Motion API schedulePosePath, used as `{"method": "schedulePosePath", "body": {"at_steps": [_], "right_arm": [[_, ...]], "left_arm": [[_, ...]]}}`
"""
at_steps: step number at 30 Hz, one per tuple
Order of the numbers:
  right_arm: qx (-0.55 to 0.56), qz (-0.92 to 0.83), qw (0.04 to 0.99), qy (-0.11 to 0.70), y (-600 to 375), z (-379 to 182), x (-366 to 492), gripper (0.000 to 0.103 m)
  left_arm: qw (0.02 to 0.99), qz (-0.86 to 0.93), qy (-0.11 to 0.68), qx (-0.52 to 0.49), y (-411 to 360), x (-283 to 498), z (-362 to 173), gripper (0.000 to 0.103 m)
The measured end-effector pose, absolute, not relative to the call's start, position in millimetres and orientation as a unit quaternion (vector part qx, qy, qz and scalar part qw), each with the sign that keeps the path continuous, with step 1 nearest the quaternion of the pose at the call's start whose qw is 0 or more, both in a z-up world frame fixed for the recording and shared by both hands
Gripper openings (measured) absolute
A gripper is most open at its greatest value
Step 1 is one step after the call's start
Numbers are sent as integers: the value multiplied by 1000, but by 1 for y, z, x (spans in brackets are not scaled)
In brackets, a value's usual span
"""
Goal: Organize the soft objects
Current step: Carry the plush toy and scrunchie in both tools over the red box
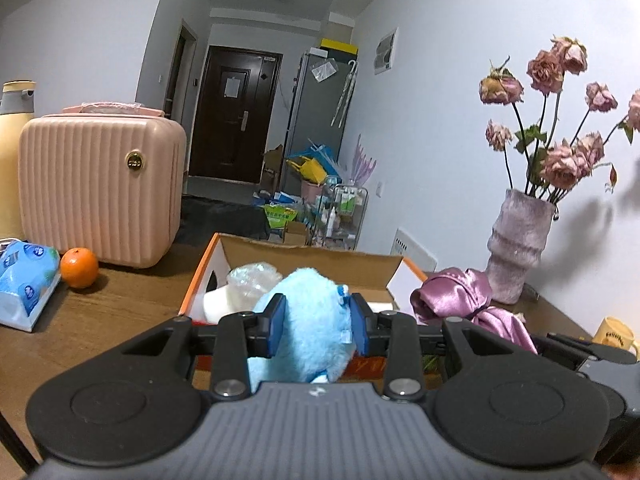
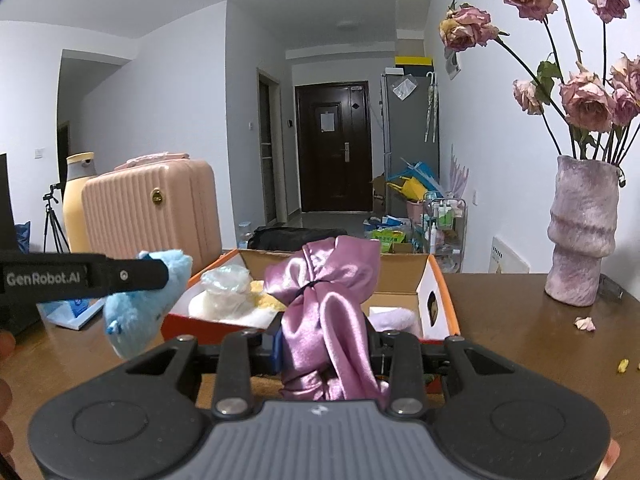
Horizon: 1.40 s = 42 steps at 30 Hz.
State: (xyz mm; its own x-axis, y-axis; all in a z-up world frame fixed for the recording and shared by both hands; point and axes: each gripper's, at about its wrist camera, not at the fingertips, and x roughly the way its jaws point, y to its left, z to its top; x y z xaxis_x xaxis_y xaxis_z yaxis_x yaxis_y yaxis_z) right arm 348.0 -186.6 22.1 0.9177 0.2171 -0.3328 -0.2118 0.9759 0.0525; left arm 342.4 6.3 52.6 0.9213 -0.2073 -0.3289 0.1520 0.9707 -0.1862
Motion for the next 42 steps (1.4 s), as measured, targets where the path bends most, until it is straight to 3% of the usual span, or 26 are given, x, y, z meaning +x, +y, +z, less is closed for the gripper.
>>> {"method": "schedulePosePath", "body": {"at_steps": [27,42], "right_arm": [[14,86,984,155,-187,36,440,33],[13,76,981,175,-183,10,493,33]], "left_arm": [[978,-83,149,-119,3,419,64,34],[978,-61,160,-118,8,477,52,34]]}}
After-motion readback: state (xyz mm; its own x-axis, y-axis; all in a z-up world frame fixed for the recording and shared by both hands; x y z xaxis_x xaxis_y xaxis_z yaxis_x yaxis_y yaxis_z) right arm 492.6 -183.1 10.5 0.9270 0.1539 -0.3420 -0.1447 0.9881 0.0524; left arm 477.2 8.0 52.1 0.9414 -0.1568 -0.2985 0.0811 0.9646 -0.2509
